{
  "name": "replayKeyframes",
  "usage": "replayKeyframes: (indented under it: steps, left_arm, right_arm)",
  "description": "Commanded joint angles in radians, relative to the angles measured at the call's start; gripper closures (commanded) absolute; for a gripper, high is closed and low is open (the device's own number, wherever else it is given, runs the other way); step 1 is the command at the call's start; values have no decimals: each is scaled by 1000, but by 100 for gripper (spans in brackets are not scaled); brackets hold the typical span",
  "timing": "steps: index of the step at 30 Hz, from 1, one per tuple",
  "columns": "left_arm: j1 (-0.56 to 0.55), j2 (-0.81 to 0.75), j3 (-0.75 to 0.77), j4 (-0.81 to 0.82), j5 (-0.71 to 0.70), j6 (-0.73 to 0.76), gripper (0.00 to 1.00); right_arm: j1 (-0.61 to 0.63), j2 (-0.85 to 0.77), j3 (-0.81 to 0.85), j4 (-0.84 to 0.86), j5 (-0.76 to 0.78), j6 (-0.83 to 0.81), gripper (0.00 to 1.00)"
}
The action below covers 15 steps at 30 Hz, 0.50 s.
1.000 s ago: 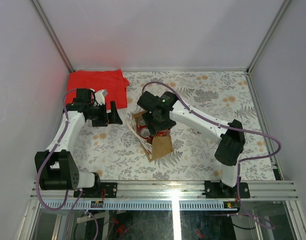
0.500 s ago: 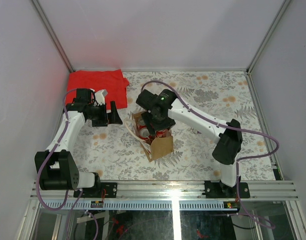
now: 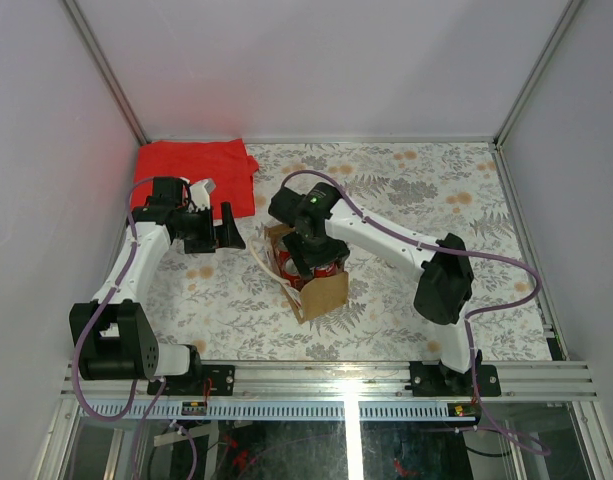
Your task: Place the beverage into the canvas bag
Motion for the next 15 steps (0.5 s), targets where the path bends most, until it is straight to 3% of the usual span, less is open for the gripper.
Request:
replayKeyframes:
  steps: [1, 15]
  left_arm:
    - [-1, -15, 4, 10, 17, 12, 0]
    - [-2, -12, 2, 12, 17, 15, 0]
  right_arm:
    - [10, -20, 43, -38, 9, -3, 100]
    - [10, -34, -140, 146, 10, 17, 100]
